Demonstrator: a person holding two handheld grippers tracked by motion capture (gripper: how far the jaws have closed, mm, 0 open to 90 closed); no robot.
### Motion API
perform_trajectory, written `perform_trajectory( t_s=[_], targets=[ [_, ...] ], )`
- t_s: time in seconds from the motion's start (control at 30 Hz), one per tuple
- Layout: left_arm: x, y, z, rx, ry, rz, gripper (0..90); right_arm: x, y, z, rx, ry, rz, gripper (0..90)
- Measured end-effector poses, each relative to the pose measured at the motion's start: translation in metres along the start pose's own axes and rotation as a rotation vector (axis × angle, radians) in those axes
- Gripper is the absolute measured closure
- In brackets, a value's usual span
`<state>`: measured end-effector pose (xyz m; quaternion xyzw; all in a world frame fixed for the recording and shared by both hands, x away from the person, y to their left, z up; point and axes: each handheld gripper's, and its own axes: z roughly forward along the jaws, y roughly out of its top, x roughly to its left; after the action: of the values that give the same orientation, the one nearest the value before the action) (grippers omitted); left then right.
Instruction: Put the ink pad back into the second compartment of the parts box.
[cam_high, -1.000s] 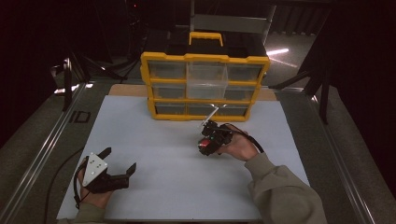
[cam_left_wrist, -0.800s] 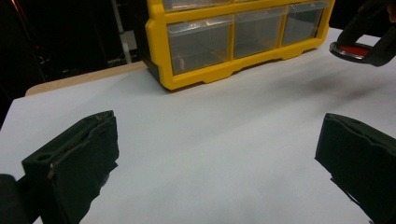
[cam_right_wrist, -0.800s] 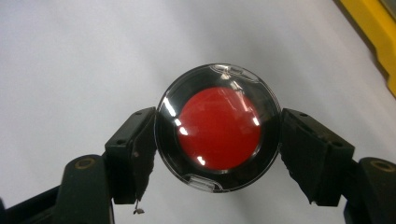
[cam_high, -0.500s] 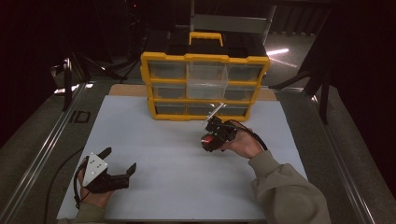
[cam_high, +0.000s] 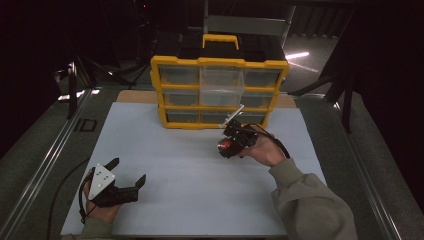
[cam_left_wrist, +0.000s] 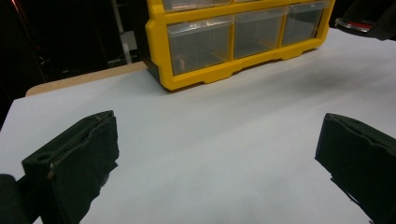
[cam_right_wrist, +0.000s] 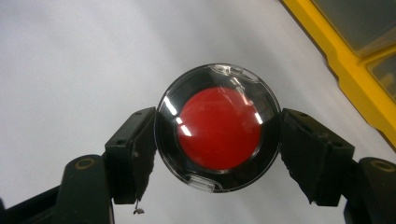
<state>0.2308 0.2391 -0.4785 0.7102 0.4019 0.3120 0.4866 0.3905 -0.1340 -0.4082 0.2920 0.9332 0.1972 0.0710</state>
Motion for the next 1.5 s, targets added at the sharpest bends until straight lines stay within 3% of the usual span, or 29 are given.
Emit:
perform_trajectory(
  t_s=[1.5],
  targets=[
    [0.0, 0.0, 0.0, 0.002, -0.001, 0.002, 0.0, -0.026, -0.001, -0.038, -0.024, -0.058, 0.064, 29.7]
  ],
)
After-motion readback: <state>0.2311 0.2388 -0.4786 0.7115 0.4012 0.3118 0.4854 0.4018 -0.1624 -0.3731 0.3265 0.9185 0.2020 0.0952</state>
